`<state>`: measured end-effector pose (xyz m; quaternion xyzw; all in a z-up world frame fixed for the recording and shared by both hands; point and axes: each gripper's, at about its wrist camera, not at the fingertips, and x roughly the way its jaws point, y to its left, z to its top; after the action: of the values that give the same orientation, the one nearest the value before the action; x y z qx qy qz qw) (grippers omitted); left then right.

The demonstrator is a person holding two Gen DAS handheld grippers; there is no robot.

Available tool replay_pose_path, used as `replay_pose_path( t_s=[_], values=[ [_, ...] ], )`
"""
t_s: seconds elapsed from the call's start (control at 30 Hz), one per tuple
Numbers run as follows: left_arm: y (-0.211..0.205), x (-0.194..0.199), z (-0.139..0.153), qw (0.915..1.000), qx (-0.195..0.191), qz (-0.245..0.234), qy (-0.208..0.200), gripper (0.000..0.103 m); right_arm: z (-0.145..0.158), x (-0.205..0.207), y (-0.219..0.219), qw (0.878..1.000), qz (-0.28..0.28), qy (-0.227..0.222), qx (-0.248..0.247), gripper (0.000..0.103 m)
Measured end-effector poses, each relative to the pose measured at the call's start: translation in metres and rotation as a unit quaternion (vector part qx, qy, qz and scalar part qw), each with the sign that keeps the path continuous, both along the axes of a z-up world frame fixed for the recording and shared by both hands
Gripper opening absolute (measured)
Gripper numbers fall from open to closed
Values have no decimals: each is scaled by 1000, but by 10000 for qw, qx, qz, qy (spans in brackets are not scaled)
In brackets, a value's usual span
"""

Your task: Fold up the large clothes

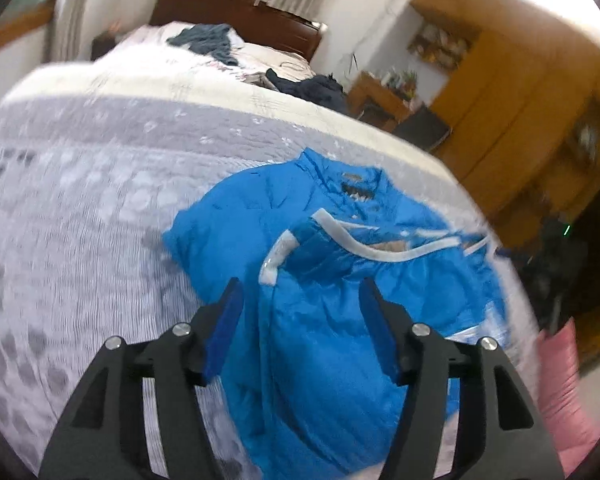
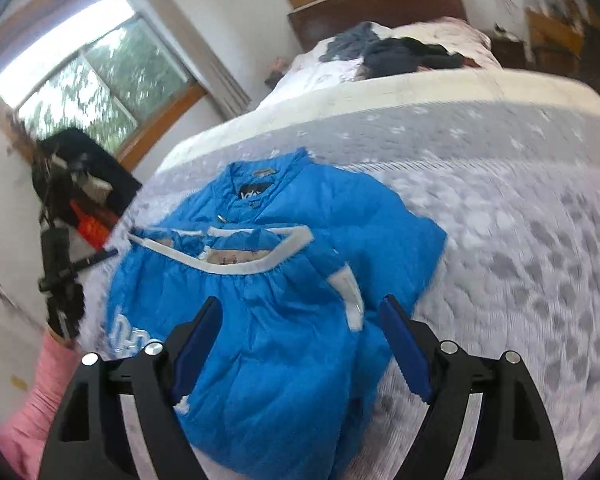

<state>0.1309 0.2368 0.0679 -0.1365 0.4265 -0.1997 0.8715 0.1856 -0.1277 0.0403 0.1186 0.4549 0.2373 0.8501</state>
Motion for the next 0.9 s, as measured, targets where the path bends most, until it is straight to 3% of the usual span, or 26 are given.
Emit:
replay_pose_path(
  t_s=[0.1, 0.2, 0.4, 0.47, 0.57, 0.67, 0.9],
  values=[
    [-10, 13, -7, 9997, 10, -232, -2, 60, -7, 13, 17, 9992, 187, -56, -343, 82],
    [-20, 25, -10, 9990, 266, -323, -166, 64, -16, 24, 33, 9969, 329, -83, -713, 80],
    [-37, 33, -12, 9962, 755, -315, -300, 62, -25, 24, 45, 9932, 439, -237, -1055, 37],
    [-40, 32, -12, 9942, 995, -183, -376, 38, -23, 20, 40, 9941, 397, -283, -972, 25],
    [-41, 27, -9, 9925, 1107, -22, -513, 18, -15, 12, 34, 9953, 290, -365, -844, 18],
    [-38, 3, 6, 9922, 856, 78, -899, 13, -5, -4, 29, 9958, 226, -521, -719, 17],
    [-45, -51, 38, 9827, 908, 192, -1605, 12, 20, -46, 24, 9956, 165, -820, -418, 15]
  ],
)
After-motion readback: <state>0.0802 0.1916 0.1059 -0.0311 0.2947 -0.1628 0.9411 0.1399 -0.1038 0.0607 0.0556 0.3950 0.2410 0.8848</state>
